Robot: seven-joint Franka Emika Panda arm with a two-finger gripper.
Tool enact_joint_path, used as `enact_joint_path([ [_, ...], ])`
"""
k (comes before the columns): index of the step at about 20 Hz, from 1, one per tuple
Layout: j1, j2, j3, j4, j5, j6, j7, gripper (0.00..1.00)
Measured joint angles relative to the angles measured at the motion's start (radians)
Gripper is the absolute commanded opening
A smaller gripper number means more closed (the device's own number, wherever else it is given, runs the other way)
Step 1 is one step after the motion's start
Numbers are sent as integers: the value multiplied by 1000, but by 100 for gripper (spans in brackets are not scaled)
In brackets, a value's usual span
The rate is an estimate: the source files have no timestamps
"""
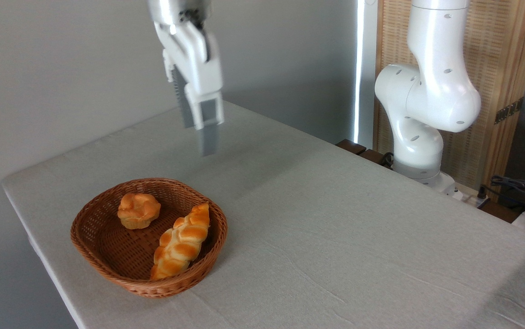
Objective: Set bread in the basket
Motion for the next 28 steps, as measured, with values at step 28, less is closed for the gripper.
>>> enact_joint_path([
  [28, 68, 93, -46, 110, 130, -11, -140, 100],
])
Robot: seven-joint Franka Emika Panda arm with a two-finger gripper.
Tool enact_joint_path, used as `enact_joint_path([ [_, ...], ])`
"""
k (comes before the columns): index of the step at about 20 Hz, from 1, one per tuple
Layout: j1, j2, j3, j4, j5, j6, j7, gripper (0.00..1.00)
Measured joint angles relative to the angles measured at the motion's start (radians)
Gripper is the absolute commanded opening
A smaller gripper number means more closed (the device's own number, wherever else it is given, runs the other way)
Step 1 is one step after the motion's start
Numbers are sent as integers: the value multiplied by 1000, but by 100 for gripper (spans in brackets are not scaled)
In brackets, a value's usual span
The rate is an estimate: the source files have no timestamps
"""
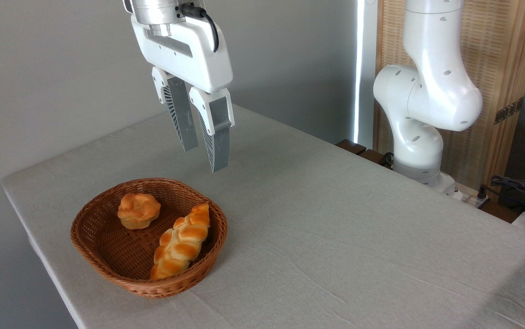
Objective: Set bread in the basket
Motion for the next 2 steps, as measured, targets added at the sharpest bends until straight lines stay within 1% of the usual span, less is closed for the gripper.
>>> enact_joint_path([
  [2, 0, 2, -4, 0, 0, 0, -11, 100],
])
